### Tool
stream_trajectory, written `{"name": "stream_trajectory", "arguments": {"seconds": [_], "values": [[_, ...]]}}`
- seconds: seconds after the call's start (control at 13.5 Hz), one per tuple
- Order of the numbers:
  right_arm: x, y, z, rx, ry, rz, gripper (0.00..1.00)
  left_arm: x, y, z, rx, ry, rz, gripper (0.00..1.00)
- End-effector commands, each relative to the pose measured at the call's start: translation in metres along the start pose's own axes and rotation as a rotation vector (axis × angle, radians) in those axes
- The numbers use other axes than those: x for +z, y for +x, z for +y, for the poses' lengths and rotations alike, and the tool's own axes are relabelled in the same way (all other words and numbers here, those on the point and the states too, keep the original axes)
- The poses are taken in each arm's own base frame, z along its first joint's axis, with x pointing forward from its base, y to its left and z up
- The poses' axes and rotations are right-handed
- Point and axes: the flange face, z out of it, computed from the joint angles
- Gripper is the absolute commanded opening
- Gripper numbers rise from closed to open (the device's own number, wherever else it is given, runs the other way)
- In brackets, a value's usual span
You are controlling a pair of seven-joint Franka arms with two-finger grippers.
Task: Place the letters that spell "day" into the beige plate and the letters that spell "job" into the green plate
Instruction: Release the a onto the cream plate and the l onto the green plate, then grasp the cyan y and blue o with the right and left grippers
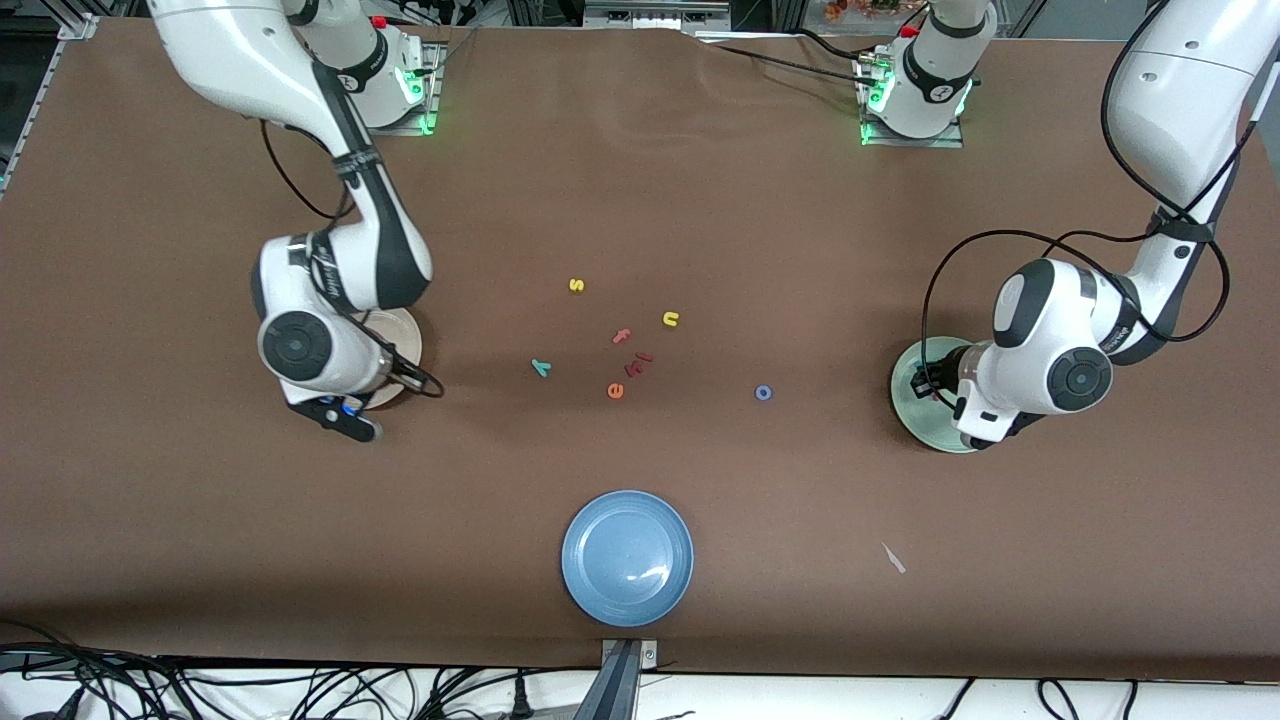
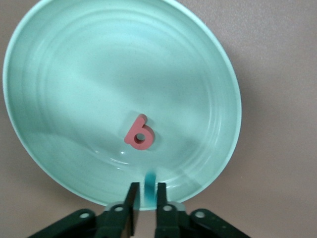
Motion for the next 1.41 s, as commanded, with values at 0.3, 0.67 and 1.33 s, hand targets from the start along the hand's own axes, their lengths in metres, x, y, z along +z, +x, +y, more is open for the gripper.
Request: {"name": "stream_trajectory", "arguments": {"seconds": [0.3, 0.67, 1.33], "values": [[0.057, -0.026, 0.036, 0.000, 0.079, -0.035, 0.12, -0.049, -0.021, 0.046, -0.101, -0.103, 0.033, 1.00], [0.049, -0.025, 0.038, -0.007, 0.086, -0.038, 1.00, -0.046, -0.069, 0.173, -0.077, -0.186, 0.099, 0.98], [-0.006, -0.082, -0.108, 0.079, 0.184, 0.014, 1.00, 0.041, -0.095, 0.224, -0.131, -0.148, 0.107, 0.68]]}}
